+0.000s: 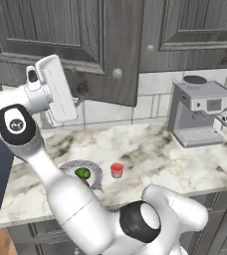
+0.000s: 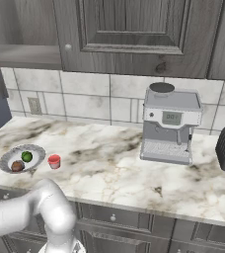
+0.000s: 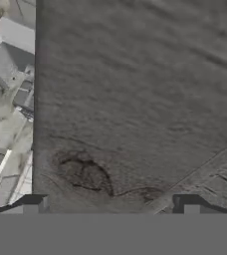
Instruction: Pick the avocado and bread from the counter and place them on the plate. Then pick the jam from the cabinet and place it next to the plate. Lastly close the cabinet door.
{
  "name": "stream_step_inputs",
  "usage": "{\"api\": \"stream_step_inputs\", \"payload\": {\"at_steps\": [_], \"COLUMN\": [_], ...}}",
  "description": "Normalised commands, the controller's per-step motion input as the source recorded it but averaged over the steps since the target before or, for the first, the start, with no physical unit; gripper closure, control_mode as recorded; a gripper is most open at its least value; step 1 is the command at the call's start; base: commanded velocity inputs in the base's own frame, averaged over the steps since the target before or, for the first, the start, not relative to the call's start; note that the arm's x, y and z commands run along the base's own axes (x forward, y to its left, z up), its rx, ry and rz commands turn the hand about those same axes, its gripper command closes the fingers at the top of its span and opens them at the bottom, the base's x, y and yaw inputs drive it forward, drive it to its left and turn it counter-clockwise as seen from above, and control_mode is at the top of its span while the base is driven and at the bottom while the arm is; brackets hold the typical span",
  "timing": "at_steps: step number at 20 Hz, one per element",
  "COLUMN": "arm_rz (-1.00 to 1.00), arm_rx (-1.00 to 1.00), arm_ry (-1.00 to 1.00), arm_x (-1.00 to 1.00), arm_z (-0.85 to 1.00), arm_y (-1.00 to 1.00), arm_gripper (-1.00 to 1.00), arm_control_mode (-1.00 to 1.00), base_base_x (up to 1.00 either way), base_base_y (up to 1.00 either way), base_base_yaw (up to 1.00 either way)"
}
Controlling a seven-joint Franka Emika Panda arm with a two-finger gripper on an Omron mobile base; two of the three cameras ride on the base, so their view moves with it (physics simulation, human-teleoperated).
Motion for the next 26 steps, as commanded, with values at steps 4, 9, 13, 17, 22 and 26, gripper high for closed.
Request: {"api": "stream_step_inputs", "payload": {"at_steps": [4, 9, 13, 17, 22, 26], "arm_rz": [0.00, 0.04, 0.15, 0.18, 0.21, 0.33], "arm_rx": [0.44, 0.45, 0.24, 0.14, 0.11, 0.15], "arm_ry": [0.17, 0.21, 0.18, 0.14, 0.01, 0.00], "arm_x": [0.08, 0.53, 1.00, 1.00, 1.00, 1.00], "arm_z": [0.69, 0.10, -0.74, -0.80, -0.36, -0.28], "arm_y": [-1.00, -1.00, -1.00, -0.92, -0.72, -0.59], "arm_gripper": [-1.00, -1.00, -1.00, -1.00, -1.00, -1.00], "arm_control_mode": [-1.00, -1.00, -1.00, -1.00, -1.00, -1.00], "base_base_x": [0.00, 0.00, 0.00, 0.00, 0.00, 0.00], "base_base_y": [0.00, 0.00, 0.00, 0.00, 0.00, 0.00], "base_base_yaw": [0.00, 0.00, 0.00, 0.00, 0.00, 0.00]}}
